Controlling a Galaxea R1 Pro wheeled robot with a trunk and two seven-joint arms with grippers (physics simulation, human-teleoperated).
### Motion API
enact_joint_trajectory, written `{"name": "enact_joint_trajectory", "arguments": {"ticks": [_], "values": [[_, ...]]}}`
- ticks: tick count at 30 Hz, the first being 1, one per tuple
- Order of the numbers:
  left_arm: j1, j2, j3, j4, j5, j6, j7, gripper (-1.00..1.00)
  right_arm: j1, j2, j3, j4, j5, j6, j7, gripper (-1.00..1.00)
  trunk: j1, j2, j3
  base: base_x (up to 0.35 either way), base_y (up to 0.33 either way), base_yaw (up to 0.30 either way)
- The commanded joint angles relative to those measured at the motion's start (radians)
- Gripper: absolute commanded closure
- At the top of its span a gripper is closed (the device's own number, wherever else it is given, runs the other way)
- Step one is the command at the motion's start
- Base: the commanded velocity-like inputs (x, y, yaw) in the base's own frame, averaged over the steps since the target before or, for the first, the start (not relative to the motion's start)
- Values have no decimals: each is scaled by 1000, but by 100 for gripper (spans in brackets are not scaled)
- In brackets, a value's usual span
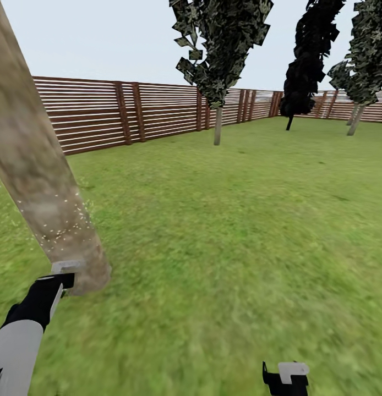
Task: In the garden, pick up the pesticide atomizer on the floor and spray pesticide onto both trees until each tree trunk is fully covered.
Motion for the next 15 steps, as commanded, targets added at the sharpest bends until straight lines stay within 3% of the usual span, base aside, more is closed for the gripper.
{"name": "enact_joint_trajectory", "arguments": {"ticks": [1, 11, 15], "values": [[0, -1, -1, 0, 6, -1, 33, 100, 0, 0, 0, 0, 0, 0, 0, -100, 0, 0, 0, 208, -219, 277], [0, -16, -2, 2, 10, 1, 38, 100, 0, 0, 0, 0, 0, 0, 0, -100, 0, 0, 0, 235, -190, 277], [0, -24, -7, 82, 7, -3, 36, 100, 0, 0, -1, -1, -1, 0, 0, -100, 0, 0, 0, 151, -97, 277]]}}
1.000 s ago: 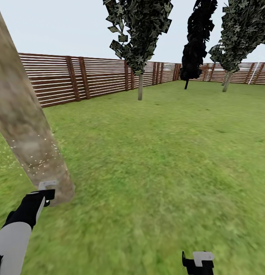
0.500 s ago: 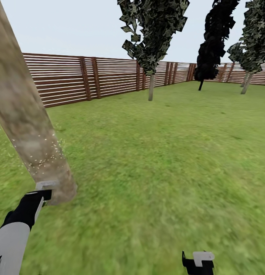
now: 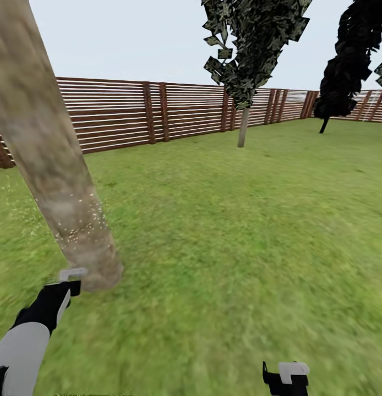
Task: In the garden, pick up the pesticide atomizer on the floor and spray pesticide onto both trees until each tree trunk is fully covered.
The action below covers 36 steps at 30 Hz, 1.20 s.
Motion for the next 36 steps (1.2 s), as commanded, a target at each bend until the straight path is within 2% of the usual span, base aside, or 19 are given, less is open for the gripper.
{"name": "enact_joint_trajectory", "arguments": {"ticks": [1, 7, 10, 11, 13, 14, 16, 17, 19, 23, 26, 28, 29, 32, 34, 36], "values": [[0, 0, -1, 2, -1, 0, -1, 100, 0, 0, 0, 0, 0, 0, 0, -100, 0, 0, 0, 24, -15, 277], [-21, -8, -4, -25, 1, 15, -21, 100, 0, 0, 0, 0, 0, 0, 0, -100, 0, 0, 0, 4, -2, 277], [-75, 5, 0, -27, -1, 20, -44, 100, 0, 0, 0, 0, 0, 0, -1, -100, 0, 0, 0, 0, 0, 277], [-87, 16, 1, -27, -1, 22, -45, 100, 0, 0, 0, 0, 0, 0, 0, -100, 0, 0, 0, 0, 0, 277], [-98, 57, 4, -27, 0, 23, -48, 100, 0, 0, 0, 0, 0, 0, 0, -100, 0, 0, 0, 0, 0, 277], [-101, 70, 3, -27, 0, 22, -52, 100, 0, 0, 0, 0, 0, 0, 0, -100, 0, 0, 0, 0, 0, 277], [-108, 54, -3, -29, 1, 23, -56, 100, 0, 0, 0, 0, 0, 0, -1, -100, 0, 0, 0, 0, 0, 277], [-134, 28, -4, -28, 0, 24, -60, 100, 0, 0, 0, 0, 1, 0, 0, -100, 0, 0, 0, 0, 0, 277], [-175, 9, -5, -29, -1, 42, -64, 100, 0, 0, 0, 0, 0, 0, 0, -100, 0, 0, 0, 0, 0, 277], [-210, 26, -6, -30, -4, 87, -129, 100, 0, 0, 0, 0, 0, 0, 0, -100, 0, 0, 0, 0, 0, 142], [-228, 13, -14, -35, -6, 90, -151, 100, 0, -1, 0, 0, 0, 0, 0, -100, 0, 0, 0, 0, 0, 9], [-281, -2, -90, -34, -4, 113, -154, 100, 0, -2, 0, 0, 0, 0, -1, -100, 0, 0, 0, 0, 0, 1], [-304, -1, -106, -35, -3, 151, -155, 100, 0, -2, 0, 0, 0, 0, -1, -100, 0, 0, 0, 0, 0, 0], [-314, 25, -115, -33, -3, 178, -157, 100, 0, -2, 0, 0, 0, 0, -1, -100, 0, 0, 0, 0, 0, 0], [-308, 70, -116, -34, -2, 178, -166, 100, 0, -2, 0, 0, 0, 0, -1, -100, 0, 0, 0, 0, 0, 0], [-306, 86, -117, -35, -5, 172, -237, 100, 0, -2, 0, 0, 0, 0, -1, -100, 0, 0, 0, 11, -3, 0]]}}
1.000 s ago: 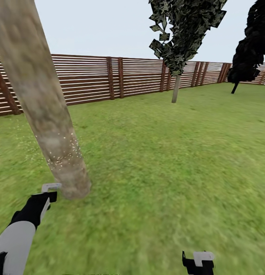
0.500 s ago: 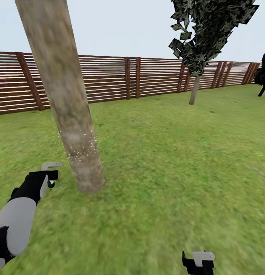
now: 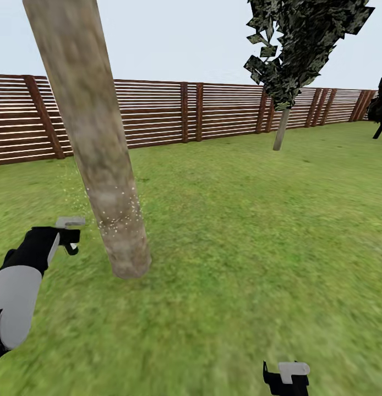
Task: In the garden, pick up the pesticide atomizer on the floor and spray pesticide onto both trees until each tree trunk is fully covered.
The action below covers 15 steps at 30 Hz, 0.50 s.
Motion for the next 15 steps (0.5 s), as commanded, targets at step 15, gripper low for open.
{"name": "enact_joint_trajectory", "arguments": {"ticks": [15], "values": [[1, -9, -7, 3, -5, -4, -40, 100, 0, 0, 0, 0, 0, 0, 0, -100, 0, 0, 0, 100, -174, 0]]}}
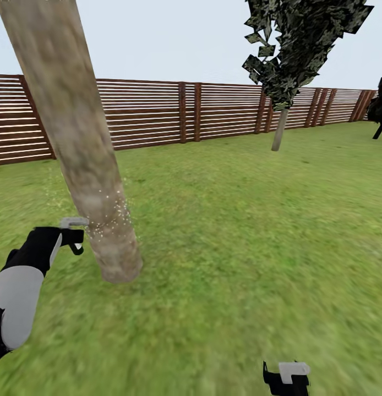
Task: In the garden, pick up the pesticide atomizer on the floor and spray pesticide onto both trees until each tree trunk is fully covered.
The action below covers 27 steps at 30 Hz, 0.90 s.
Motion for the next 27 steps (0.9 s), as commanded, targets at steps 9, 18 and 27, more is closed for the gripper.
{"name": "enact_joint_trajectory", "arguments": {"ticks": [9, 18, 27], "values": [[-1, -7, -2, -2, -1, 0, -1, 100, 0, 0, 0, 0, 0, 0, 1, -100, 0, 0, 0, 106, -221, -112], [-1, -3, -3, -2, -2, 1, 4, 100, 0, 0, 0, 0, 0, 0, 0, -100, 0, 0, 1, 70, -215, -179], [0, 13, 5, -2, -5, 0, 10, 100, 0, 1, 0, 0, 0, 0, 0, -100, 0, 0, 1, -75, -42, 242]]}}
